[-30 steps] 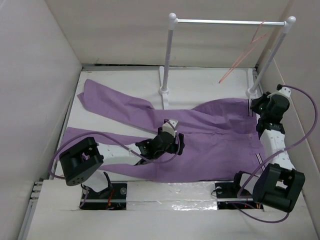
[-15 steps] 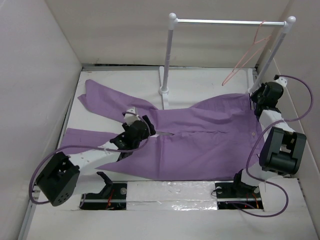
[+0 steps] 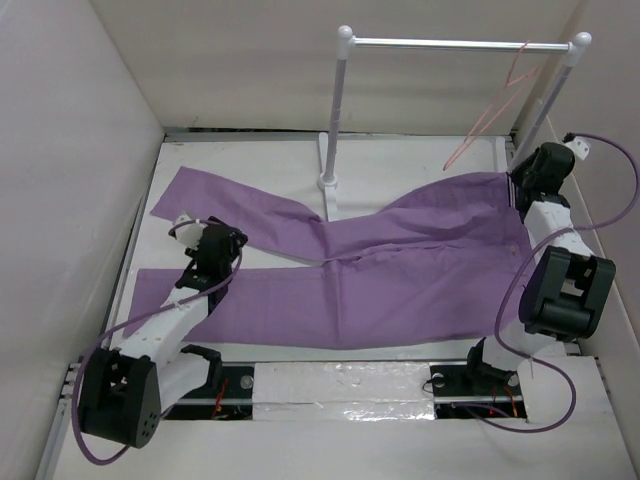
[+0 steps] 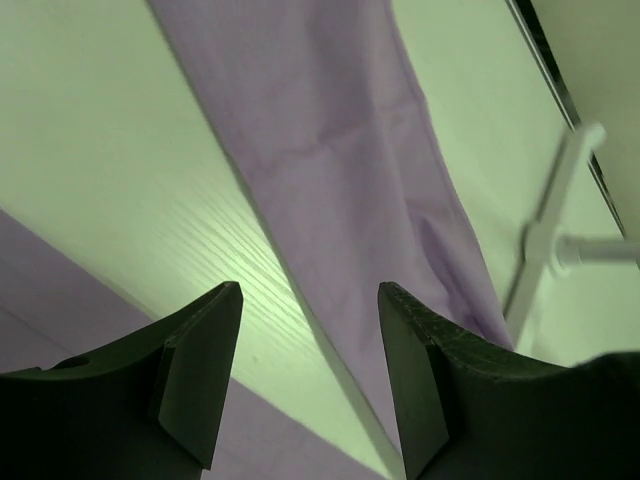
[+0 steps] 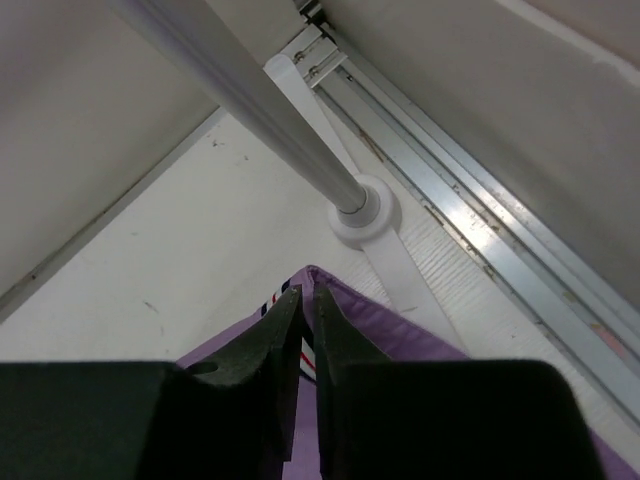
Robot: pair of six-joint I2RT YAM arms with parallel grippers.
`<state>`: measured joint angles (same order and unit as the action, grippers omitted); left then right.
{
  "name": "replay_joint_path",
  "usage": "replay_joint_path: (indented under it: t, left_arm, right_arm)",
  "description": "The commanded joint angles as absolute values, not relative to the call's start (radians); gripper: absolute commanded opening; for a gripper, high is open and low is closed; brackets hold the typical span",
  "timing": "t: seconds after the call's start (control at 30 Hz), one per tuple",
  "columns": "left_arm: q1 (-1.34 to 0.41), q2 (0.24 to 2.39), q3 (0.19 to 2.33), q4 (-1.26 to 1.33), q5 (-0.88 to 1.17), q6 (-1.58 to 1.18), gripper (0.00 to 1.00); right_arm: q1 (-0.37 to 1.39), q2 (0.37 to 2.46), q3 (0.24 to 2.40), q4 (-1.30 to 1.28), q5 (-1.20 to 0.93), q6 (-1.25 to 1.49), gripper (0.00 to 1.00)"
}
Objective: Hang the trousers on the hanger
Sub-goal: Flatten out the trousers at the center of the board.
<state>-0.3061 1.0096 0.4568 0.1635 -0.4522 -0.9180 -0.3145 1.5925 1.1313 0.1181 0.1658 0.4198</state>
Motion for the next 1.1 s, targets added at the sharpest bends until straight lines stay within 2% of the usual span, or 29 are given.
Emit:
replay_joint_path:
  t: [0.0, 0.1, 0.17, 0.23, 0.27, 0.3, 0.33, 0.4, 0.5, 0.63, 0.7, 0.73, 0.87, 1.07]
  left_arm:
    - [-0.171, 1.045, 0.511, 0.179, -0.371, -0.939, 0.54]
    - [-0.074, 1.097, 0.569, 0.164, -0.331, -0.956, 0.55]
    - [-0.049, 1.152, 0.610, 0.138, -0.356, -0.971, 0.56]
    - [-0.008, 1.213, 0.666, 0.101, -0.356, -0.994, 0.57]
    - [0.008, 1.236, 0.681, 0.098, -0.342, -0.999, 0.57]
    - [0.020, 1.256, 0.713, 0.101, -0.336, -0.997, 0.57]
    - [0.032, 1.305, 0.736, 0.088, -0.348, -0.993, 0.57]
    - [0.046, 1.370, 0.838, 0.011, -0.388, -0.964, 0.57]
    - [0.121, 1.547, 1.016, -0.111, -0.440, -0.882, 0.58]
    - [0.184, 1.696, 1.192, -0.192, -0.372, -0.748, 0.56]
    - [0.224, 1.755, 1.271, -0.247, -0.350, -0.723, 0.55]
    - [0.233, 1.802, 1.288, -0.250, -0.307, -0.694, 0.53]
    - [0.245, 1.864, 1.328, -0.262, -0.308, -0.643, 0.54]
    - [0.255, 1.945, 1.384, -0.265, -0.252, -0.595, 0.57]
  right_arm:
    - [-0.284, 1.582, 1.252, 0.048, 0.161, 0.420, 0.52]
    - [-0.221, 1.491, 1.141, 0.067, 0.115, 0.420, 0.92]
    - [-0.189, 1.410, 1.033, 0.156, 0.072, 0.423, 0.94]
    - [-0.121, 1.272, 0.859, 0.252, 0.065, 0.440, 0.88]
    - [-0.098, 1.231, 0.803, 0.277, 0.060, 0.451, 0.81]
    - [-0.075, 1.160, 0.751, 0.305, 0.046, 0.460, 0.54]
    - [-0.033, 1.129, 0.659, 0.369, 0.017, 0.472, 0.41]
    - [0.009, 1.071, 0.594, 0.373, -0.035, 0.474, 0.00]
    - [0.163, 0.933, 0.506, 0.384, -0.092, 0.405, 0.00]
    - [0.280, 0.852, 0.508, 0.261, -0.130, 0.272, 0.00]
    - [0.336, 0.825, 0.511, 0.247, -0.132, 0.229, 0.04]
    - [0.345, 0.821, 0.511, 0.244, -0.146, 0.195, 0.05]
    - [0.379, 0.827, 0.486, 0.283, -0.241, 0.193, 0.07]
    - [0.512, 0.876, 0.457, 0.371, -0.170, 0.170, 0.08]
